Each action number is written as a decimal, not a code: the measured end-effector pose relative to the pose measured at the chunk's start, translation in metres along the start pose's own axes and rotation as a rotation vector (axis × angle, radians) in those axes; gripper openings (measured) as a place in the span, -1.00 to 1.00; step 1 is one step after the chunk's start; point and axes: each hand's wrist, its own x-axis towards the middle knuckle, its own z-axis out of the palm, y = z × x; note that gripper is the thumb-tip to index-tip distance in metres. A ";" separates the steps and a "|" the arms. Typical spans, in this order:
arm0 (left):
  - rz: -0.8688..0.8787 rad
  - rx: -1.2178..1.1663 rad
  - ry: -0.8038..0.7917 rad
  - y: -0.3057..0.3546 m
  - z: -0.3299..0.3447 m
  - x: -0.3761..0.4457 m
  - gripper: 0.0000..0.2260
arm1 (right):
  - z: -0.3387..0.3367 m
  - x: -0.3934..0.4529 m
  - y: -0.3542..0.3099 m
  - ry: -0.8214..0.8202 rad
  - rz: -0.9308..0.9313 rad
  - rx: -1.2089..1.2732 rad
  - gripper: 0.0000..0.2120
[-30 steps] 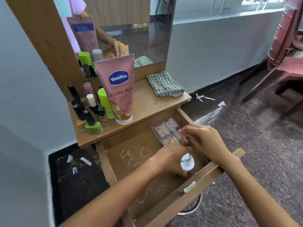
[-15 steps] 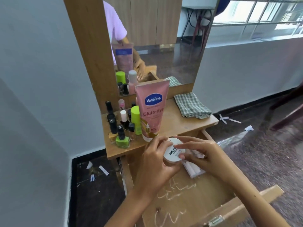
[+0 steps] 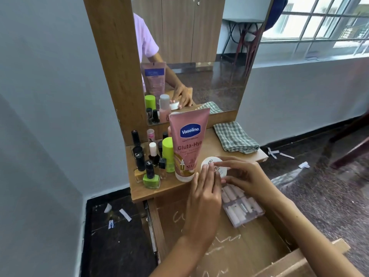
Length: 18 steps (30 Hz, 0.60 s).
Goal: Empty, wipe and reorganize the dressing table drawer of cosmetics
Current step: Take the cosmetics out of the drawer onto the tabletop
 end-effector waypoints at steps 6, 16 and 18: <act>-0.079 0.126 -0.113 0.006 0.000 -0.011 -0.16 | 0.009 0.010 0.009 -0.069 -0.031 -0.363 -0.63; -0.099 0.133 -0.189 0.008 0.004 -0.017 -0.15 | 0.010 0.008 0.002 -0.072 -0.111 -0.532 -0.55; -0.033 0.129 -0.177 0.007 0.002 -0.021 -0.27 | -0.002 -0.006 -0.002 0.073 -0.189 -0.460 -0.61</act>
